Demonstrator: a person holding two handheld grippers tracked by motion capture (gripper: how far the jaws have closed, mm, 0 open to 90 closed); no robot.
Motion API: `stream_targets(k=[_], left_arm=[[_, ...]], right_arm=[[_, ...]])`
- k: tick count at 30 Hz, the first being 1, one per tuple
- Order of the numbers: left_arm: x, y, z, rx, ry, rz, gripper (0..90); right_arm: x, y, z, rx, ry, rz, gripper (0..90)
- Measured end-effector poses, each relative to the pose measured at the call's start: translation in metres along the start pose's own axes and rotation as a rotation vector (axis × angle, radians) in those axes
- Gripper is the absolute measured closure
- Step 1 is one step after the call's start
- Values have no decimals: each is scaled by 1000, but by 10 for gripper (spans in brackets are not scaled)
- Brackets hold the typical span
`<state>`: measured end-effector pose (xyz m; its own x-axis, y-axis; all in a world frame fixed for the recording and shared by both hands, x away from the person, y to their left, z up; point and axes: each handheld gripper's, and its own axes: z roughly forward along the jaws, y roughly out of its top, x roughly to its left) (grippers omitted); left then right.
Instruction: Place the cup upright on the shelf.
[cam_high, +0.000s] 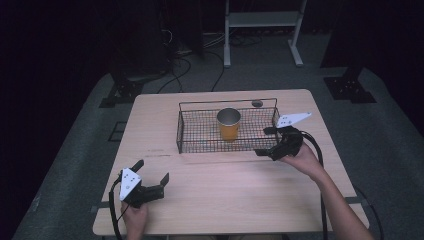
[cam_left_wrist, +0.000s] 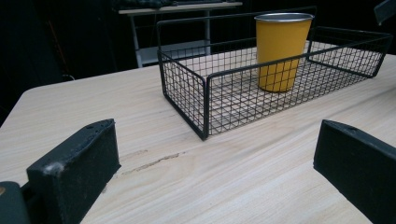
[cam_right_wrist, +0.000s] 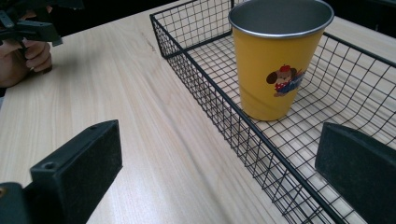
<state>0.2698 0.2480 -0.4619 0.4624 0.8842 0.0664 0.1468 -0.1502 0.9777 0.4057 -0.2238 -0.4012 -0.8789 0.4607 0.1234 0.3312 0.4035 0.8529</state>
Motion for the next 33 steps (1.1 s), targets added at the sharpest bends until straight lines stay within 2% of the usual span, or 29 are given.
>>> stream_targets(k=[10, 22, 33], left_arm=[[0, 0, 0, 0, 0, 0, 0], [0, 0, 0, 1, 1, 4, 0], [0, 0, 0, 2, 1, 3, 0]], right_arm=[[6, -8, -5, 1, 2, 1, 0], [11, -25, -12, -25, -2, 20, 1], [20, -31, -15, -40, 1, 20, 1]])
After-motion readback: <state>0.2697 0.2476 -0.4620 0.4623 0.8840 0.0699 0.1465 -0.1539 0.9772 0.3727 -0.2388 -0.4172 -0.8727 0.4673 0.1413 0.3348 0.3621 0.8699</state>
